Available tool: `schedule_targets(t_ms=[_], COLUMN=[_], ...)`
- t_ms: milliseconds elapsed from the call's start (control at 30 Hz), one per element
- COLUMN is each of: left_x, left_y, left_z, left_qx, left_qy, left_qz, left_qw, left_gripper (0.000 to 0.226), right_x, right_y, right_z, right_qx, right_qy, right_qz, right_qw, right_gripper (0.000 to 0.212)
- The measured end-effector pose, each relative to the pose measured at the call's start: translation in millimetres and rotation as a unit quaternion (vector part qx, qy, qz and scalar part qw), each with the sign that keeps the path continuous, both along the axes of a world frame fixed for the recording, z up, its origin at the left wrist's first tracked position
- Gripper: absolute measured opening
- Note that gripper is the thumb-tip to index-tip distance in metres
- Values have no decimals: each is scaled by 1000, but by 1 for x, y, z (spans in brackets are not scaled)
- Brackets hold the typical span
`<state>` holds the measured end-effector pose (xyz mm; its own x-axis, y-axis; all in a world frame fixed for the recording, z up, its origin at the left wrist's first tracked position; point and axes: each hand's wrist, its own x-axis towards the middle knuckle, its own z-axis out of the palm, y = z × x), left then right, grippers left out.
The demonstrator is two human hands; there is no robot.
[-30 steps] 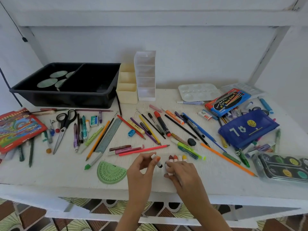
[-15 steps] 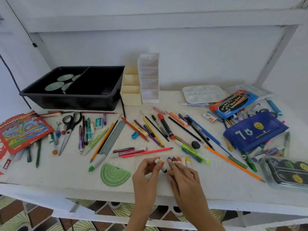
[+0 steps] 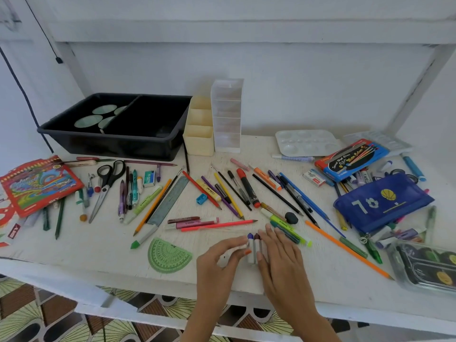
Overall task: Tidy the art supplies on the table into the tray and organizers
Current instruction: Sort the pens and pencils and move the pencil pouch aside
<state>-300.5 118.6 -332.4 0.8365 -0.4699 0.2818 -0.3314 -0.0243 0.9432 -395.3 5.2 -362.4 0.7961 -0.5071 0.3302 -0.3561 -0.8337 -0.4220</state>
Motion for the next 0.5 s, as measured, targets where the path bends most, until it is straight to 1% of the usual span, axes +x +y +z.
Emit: schedule_targets(t_ms=[67, 100, 167, 233, 300, 367, 433, 500], left_x=[2, 2, 3, 4, 5, 9, 11, 12], left_y=[4, 5, 11, 13, 13, 10, 6, 6], left_z=[-12, -17, -22, -24, -25, -30, -38, -39], left_qx=[26, 29, 30, 43, 101, 94, 100, 111], left_qy=[-70, -85, -90, -53, -101, -114, -150, -156], left_qz=[-25, -41, -77, -125, -156, -145, -124, -124], left_qw=[997, 995, 993, 990, 977, 978, 976, 974], left_gripper=[26, 28, 25, 15, 22, 23, 30, 31], right_x=[1, 1, 2, 2, 2, 2, 2, 3], right_y=[1, 1, 1, 0, 0, 0, 0, 0], right_z=[0, 0, -1, -1, -1, 0, 1, 0], right_qx=[2, 2, -3, -6, -9, -15, -21, -24], right_qy=[6, 7, 11, 14, 19, 25, 29, 36], right_qz=[-1, -2, -3, -4, -5, -4, -2, -1], right_qw=[1000, 1000, 1000, 1000, 1000, 1000, 999, 999], right_gripper=[47, 47, 47, 46, 46, 47, 51, 54])
